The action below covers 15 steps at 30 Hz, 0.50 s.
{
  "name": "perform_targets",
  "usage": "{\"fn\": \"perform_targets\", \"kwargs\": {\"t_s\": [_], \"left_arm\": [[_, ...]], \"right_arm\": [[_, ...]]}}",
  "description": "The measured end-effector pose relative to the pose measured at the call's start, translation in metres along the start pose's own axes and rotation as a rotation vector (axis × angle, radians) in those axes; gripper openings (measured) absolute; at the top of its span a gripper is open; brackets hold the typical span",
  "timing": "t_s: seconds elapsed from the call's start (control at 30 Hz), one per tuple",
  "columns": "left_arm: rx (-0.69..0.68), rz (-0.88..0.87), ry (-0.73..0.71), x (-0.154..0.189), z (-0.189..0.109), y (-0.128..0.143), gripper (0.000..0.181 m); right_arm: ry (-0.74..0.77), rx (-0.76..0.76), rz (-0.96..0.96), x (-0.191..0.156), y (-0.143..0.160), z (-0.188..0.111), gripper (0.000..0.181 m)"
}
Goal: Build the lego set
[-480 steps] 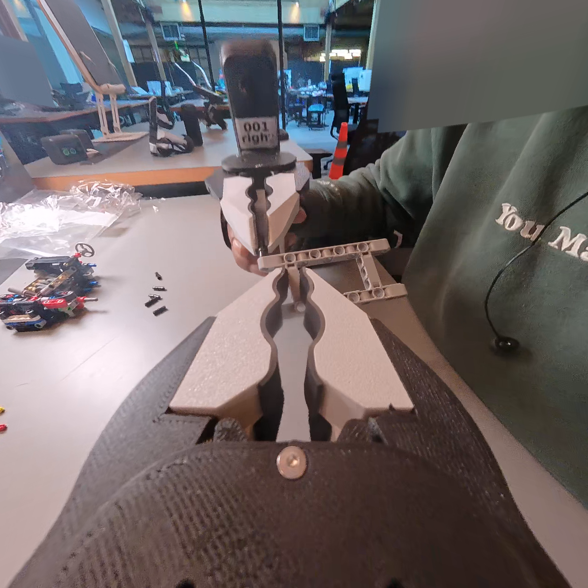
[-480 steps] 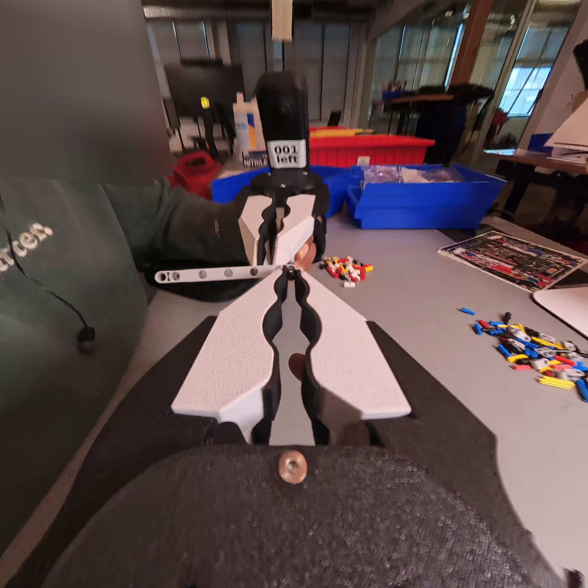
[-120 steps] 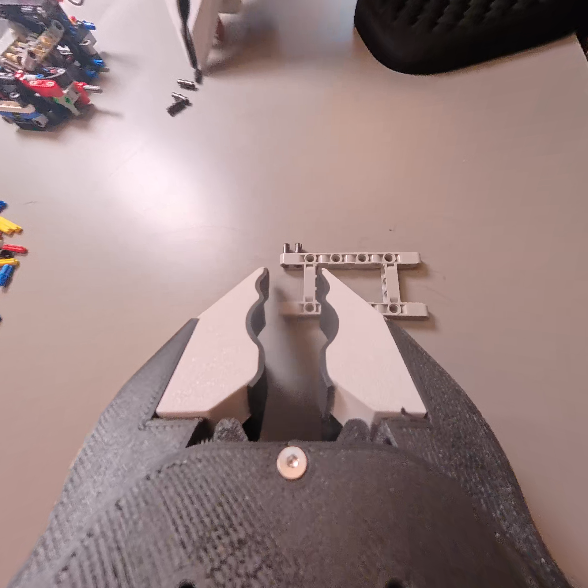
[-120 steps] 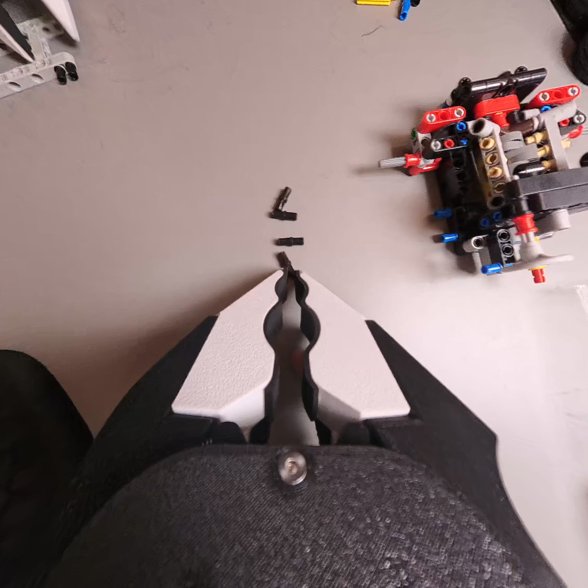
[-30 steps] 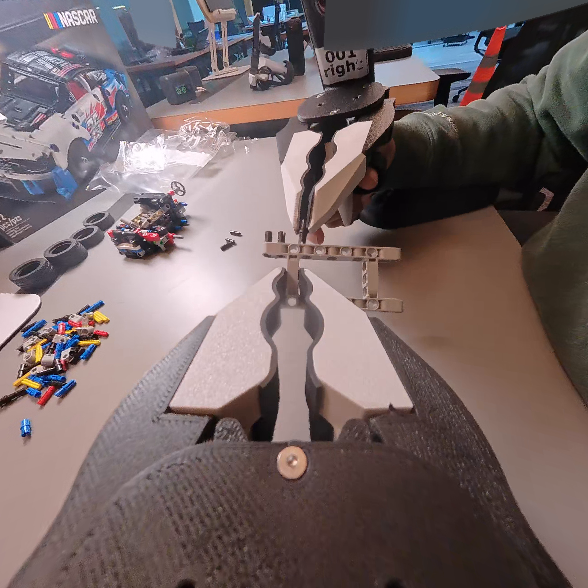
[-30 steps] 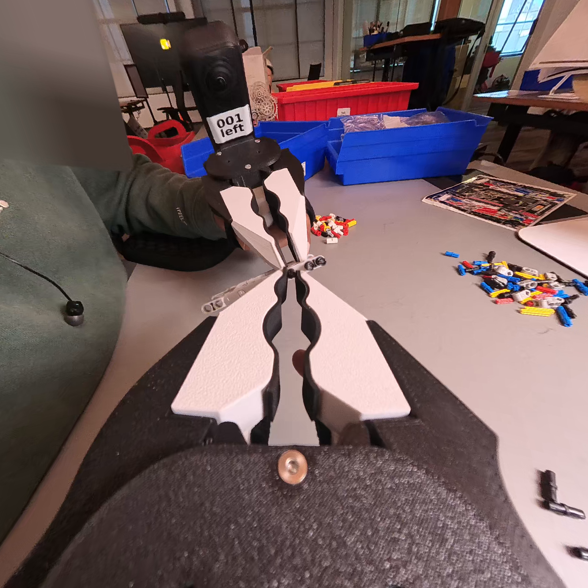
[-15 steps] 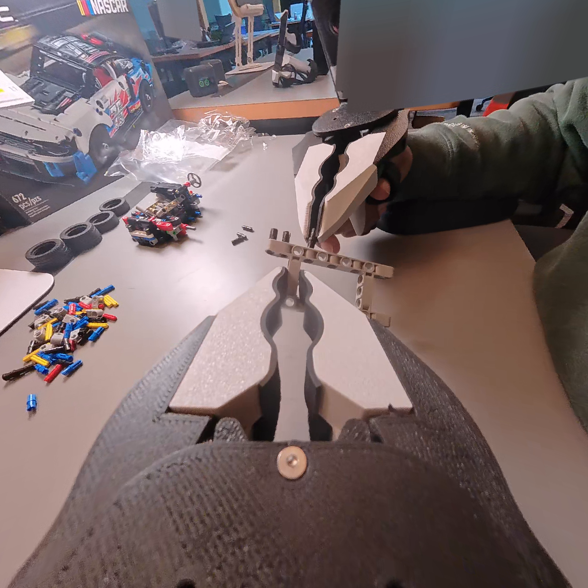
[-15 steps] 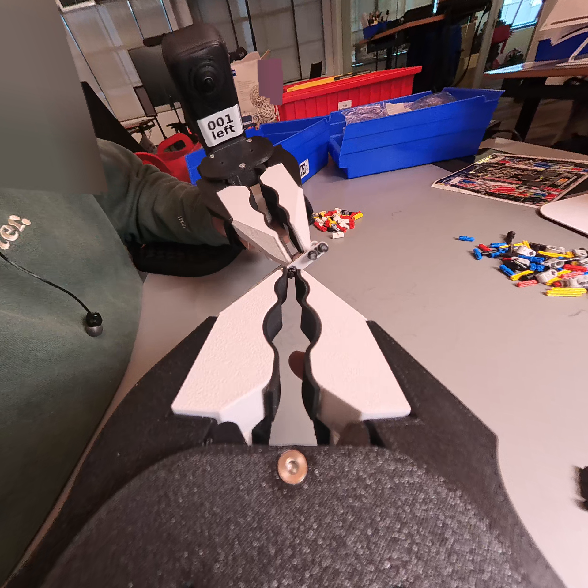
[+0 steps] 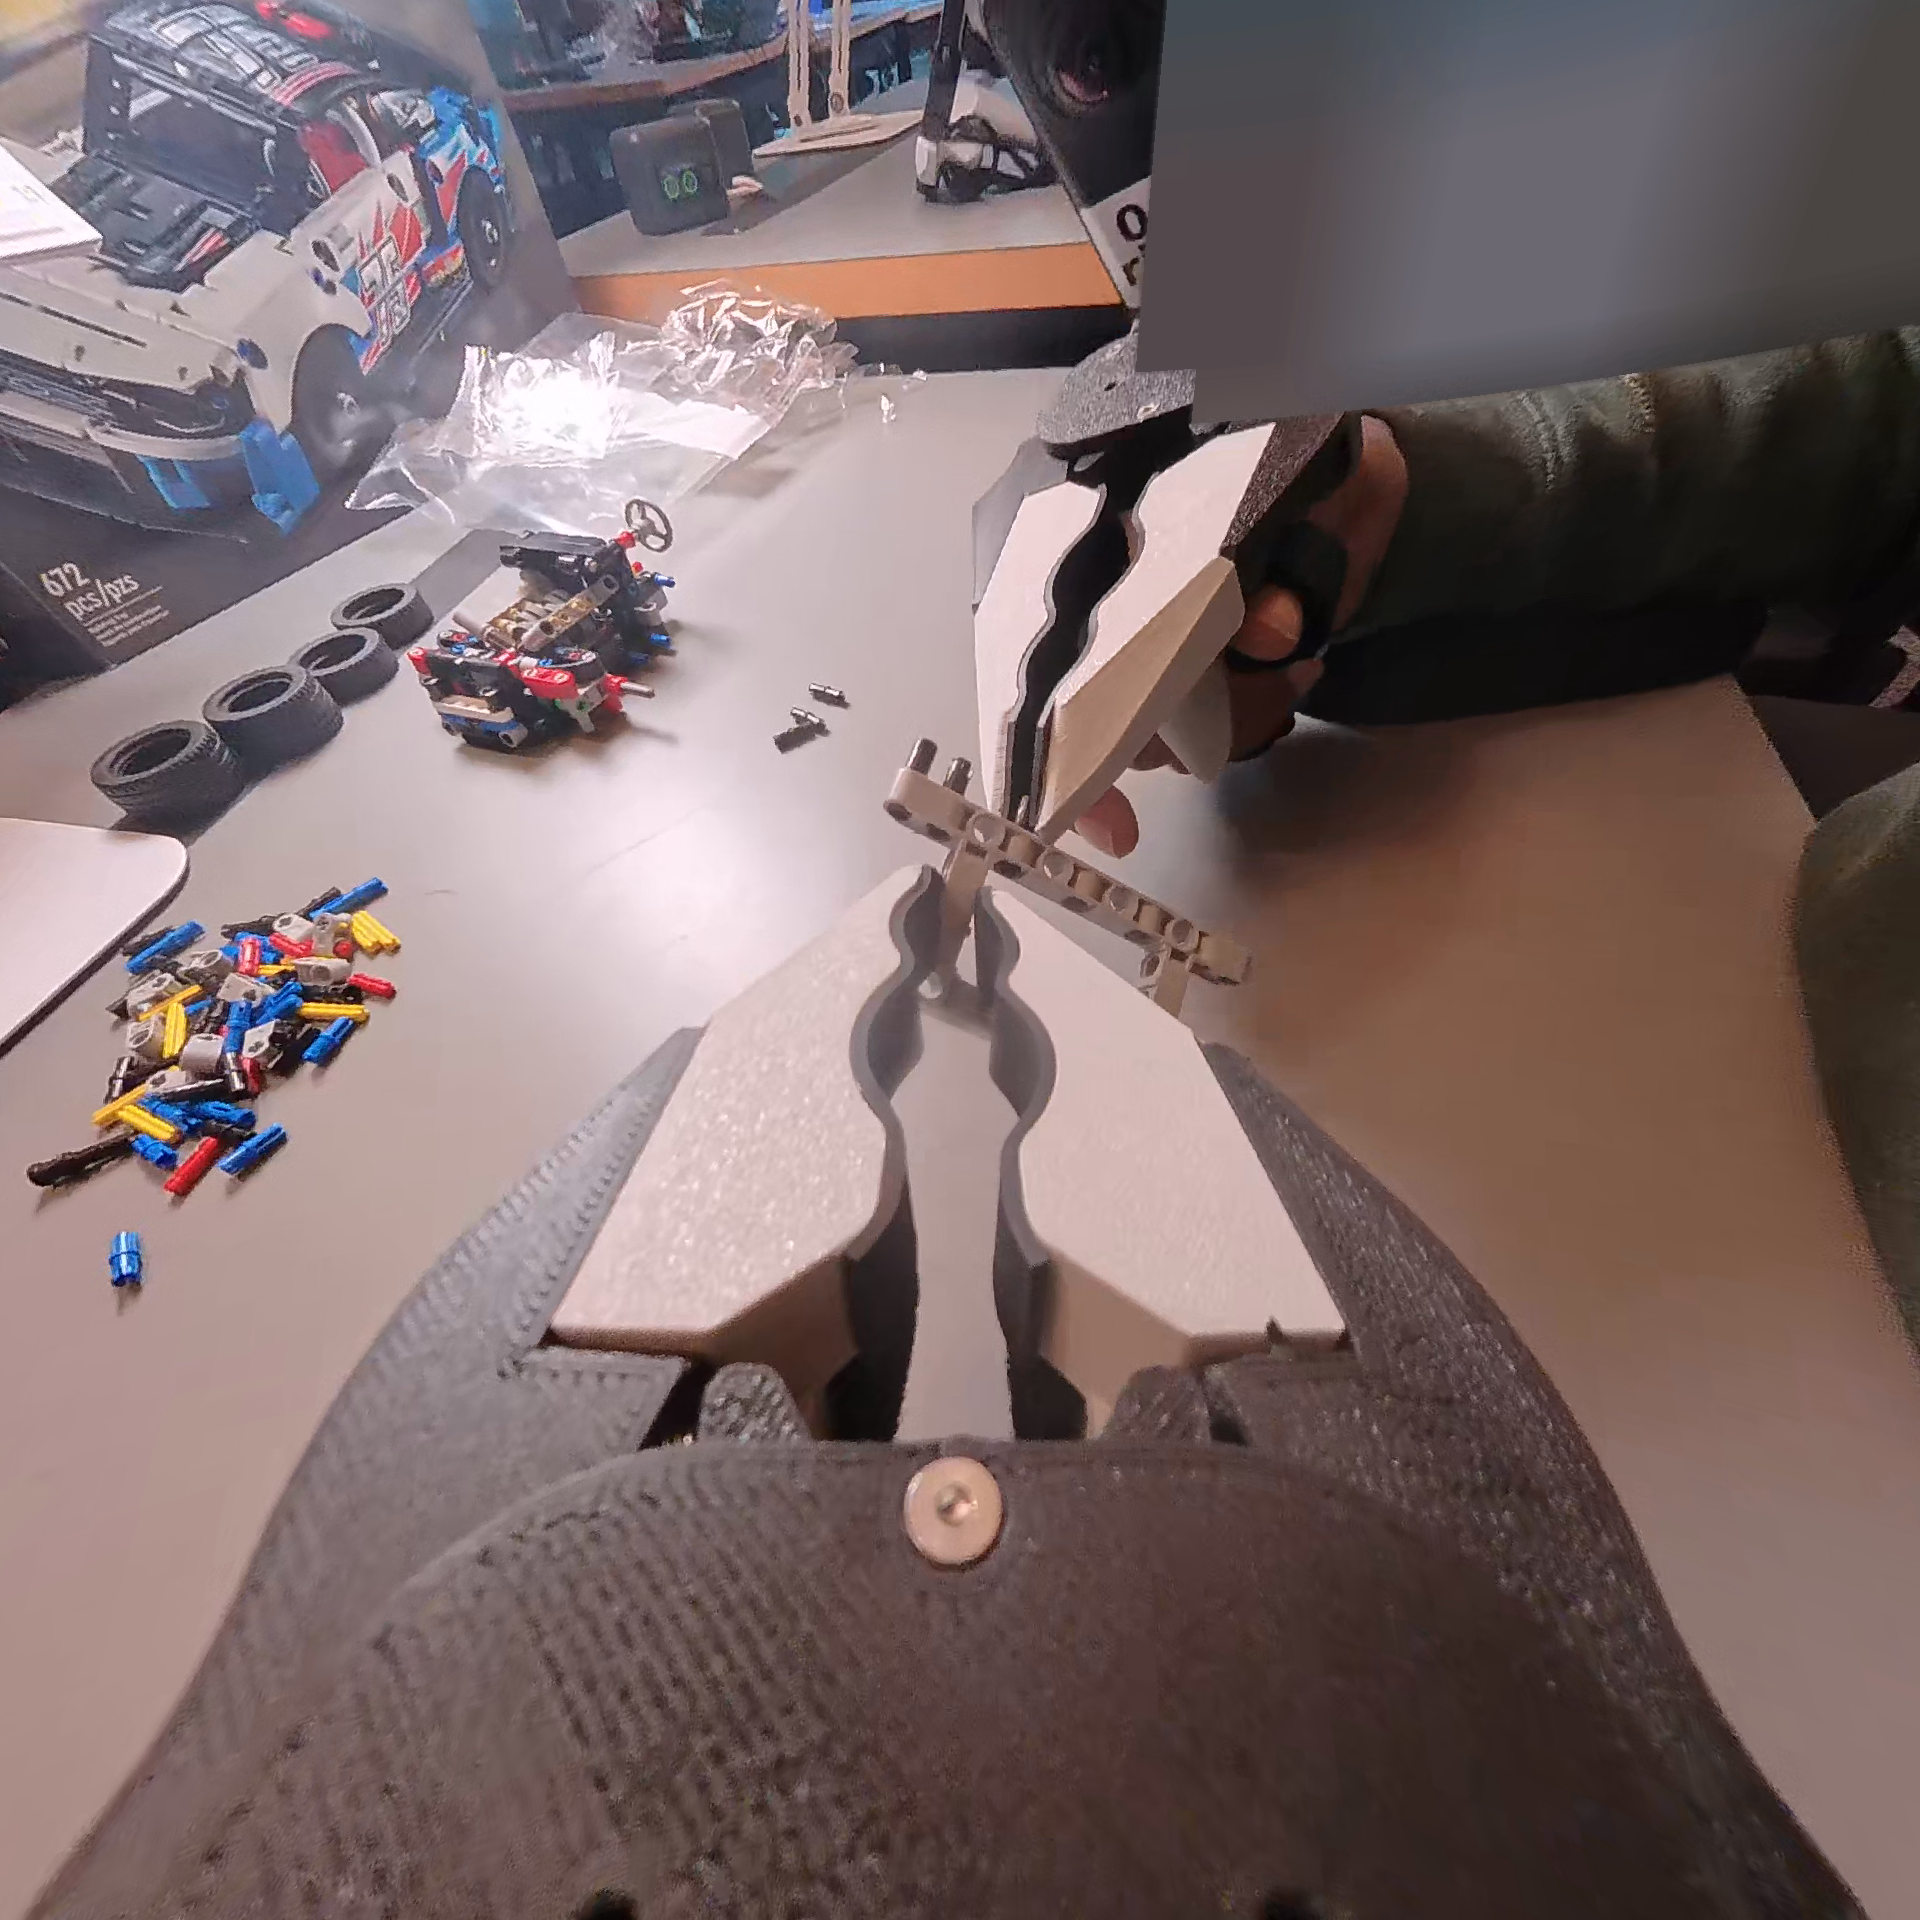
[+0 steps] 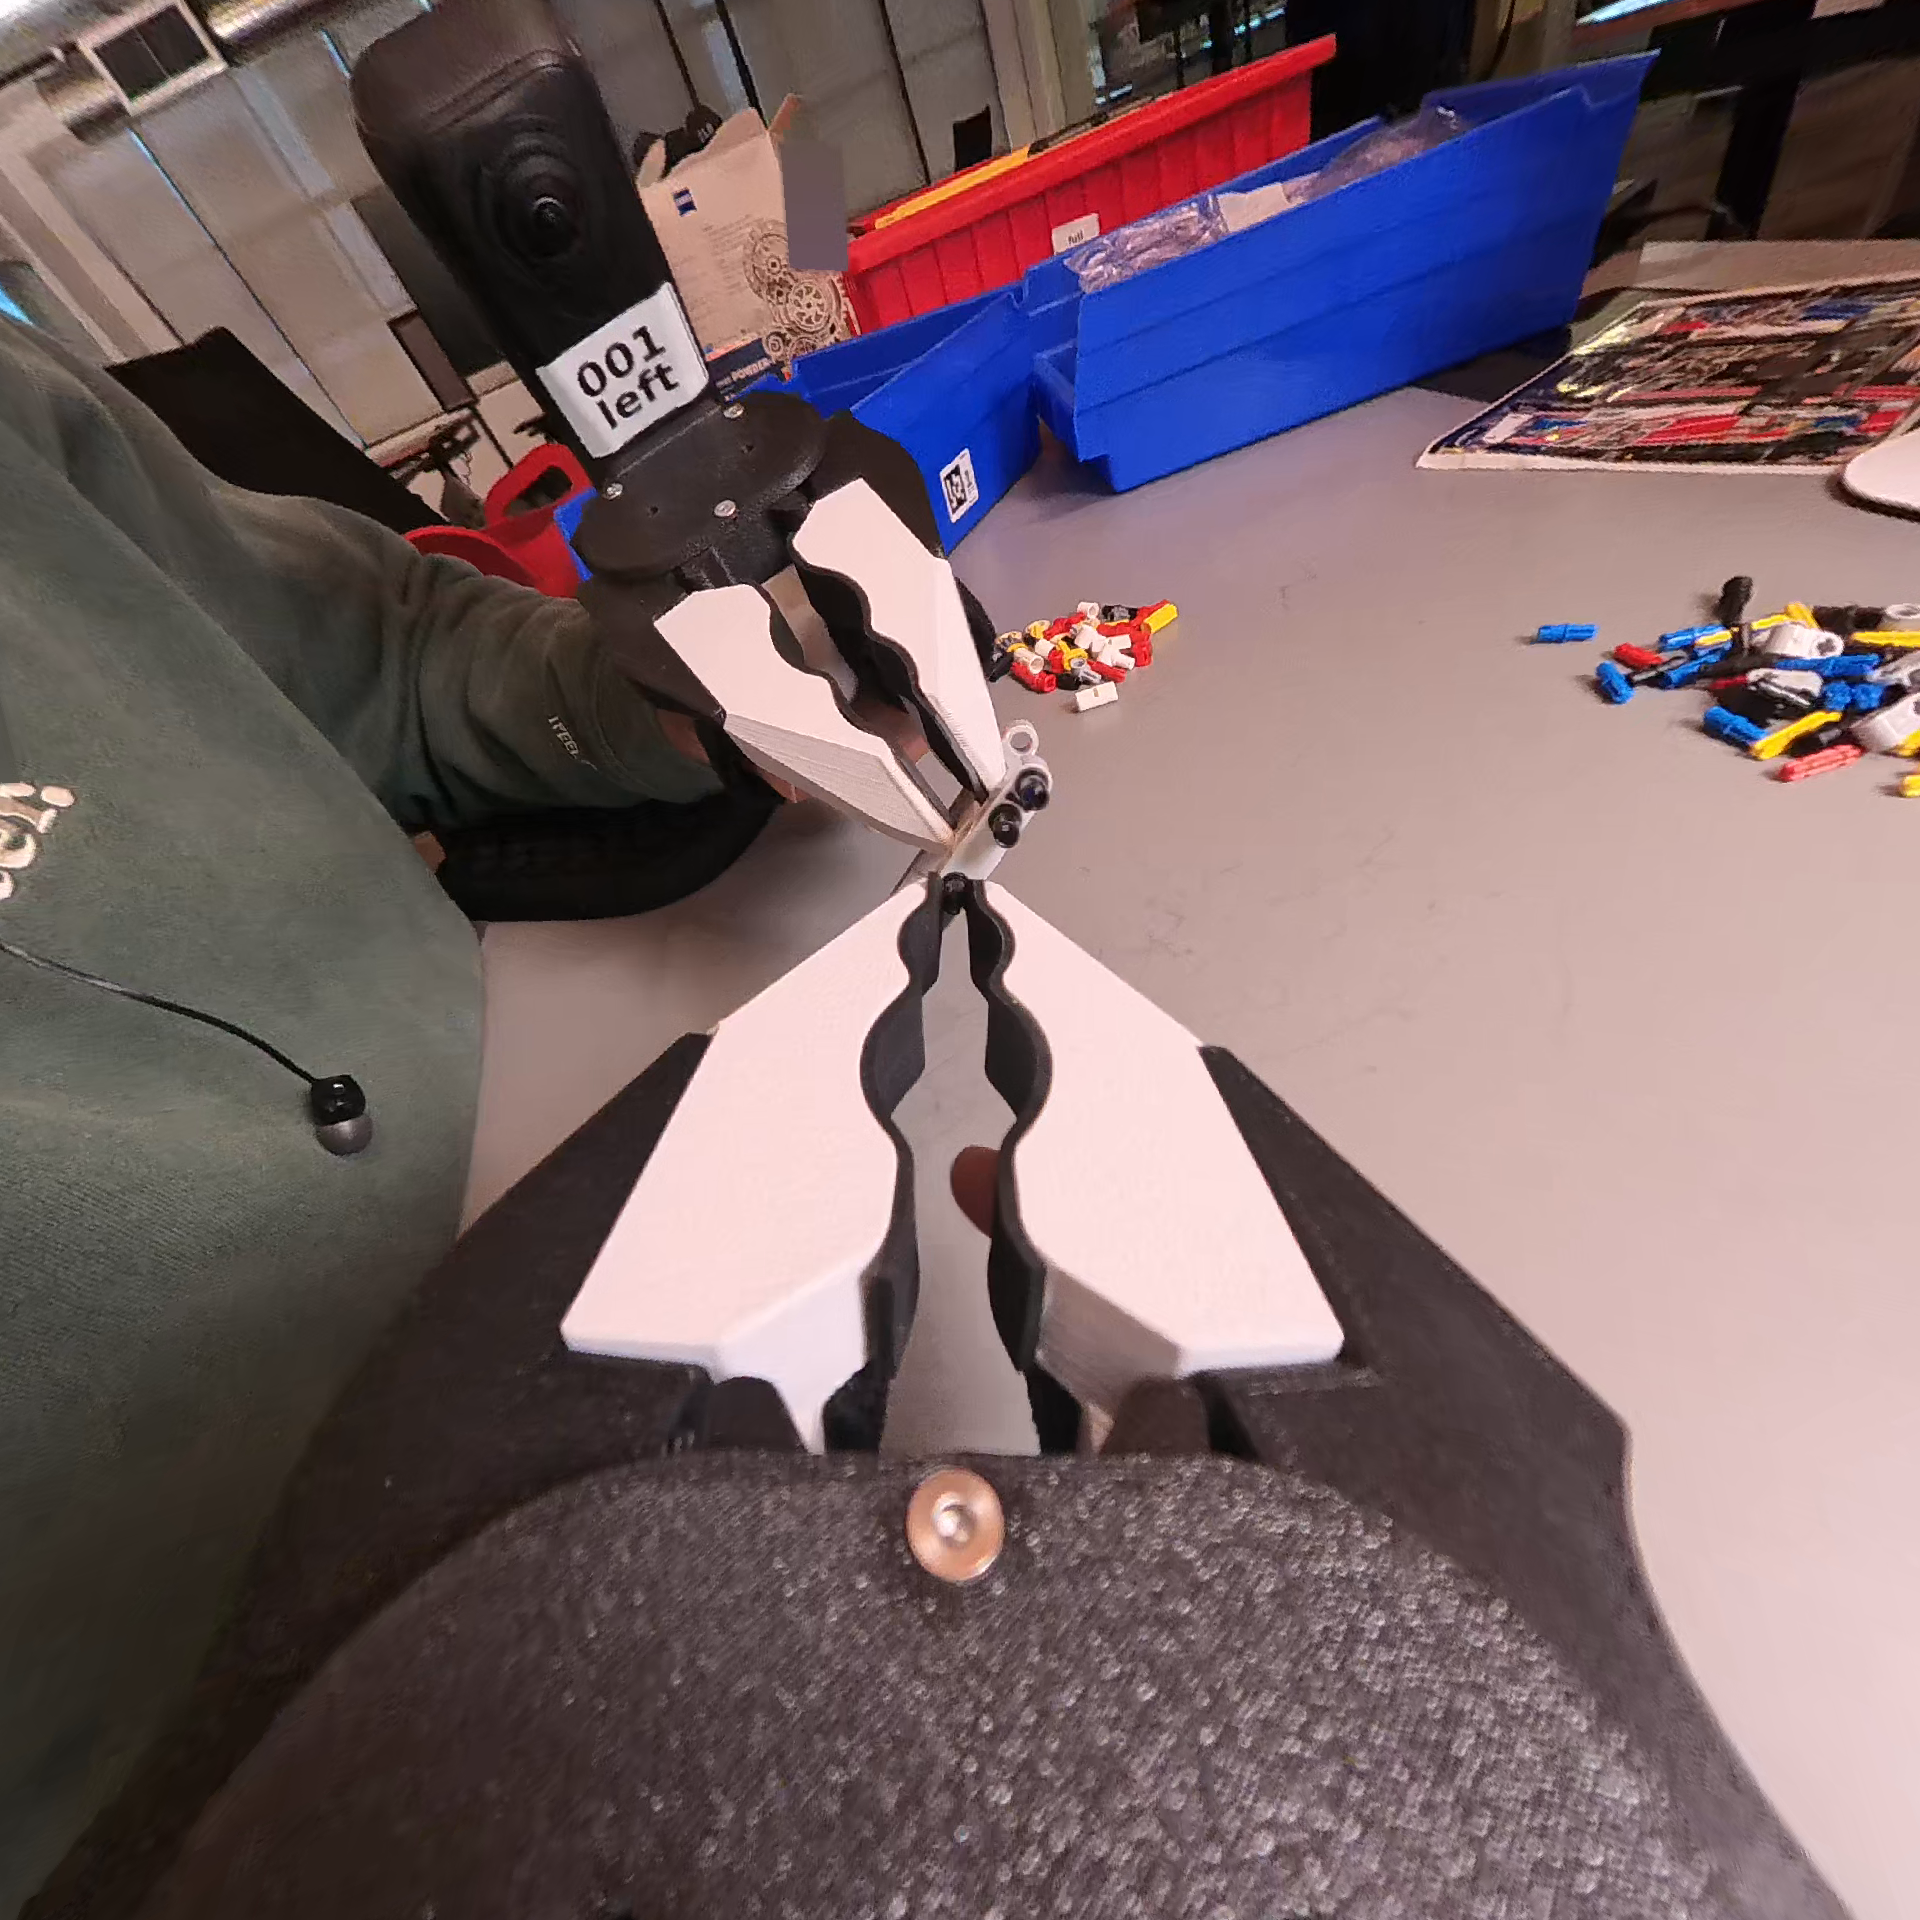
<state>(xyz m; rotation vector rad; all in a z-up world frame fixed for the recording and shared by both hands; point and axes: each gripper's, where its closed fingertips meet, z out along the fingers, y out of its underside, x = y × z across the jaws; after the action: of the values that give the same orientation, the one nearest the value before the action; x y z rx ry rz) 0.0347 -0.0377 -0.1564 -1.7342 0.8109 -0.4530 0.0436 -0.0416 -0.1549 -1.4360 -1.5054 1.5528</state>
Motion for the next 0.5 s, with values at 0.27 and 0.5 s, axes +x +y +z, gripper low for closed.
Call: {"fn": "perform_targets", "kwargs": {"t_s": [0.27,0.5], "left_arm": [[-0.121,0.017,0.016,-0.004,0.008,0.022,0.004],[-0.341,-0.074,0.101,0.006,0.015,0.068,0.005]], "right_arm": [[0.088,-0.031,-0.031,0.023,0.0,-0.012,0.009],[0.594,-0.224,-0.146,0.122,0.011,-0.099,0.009]]}}
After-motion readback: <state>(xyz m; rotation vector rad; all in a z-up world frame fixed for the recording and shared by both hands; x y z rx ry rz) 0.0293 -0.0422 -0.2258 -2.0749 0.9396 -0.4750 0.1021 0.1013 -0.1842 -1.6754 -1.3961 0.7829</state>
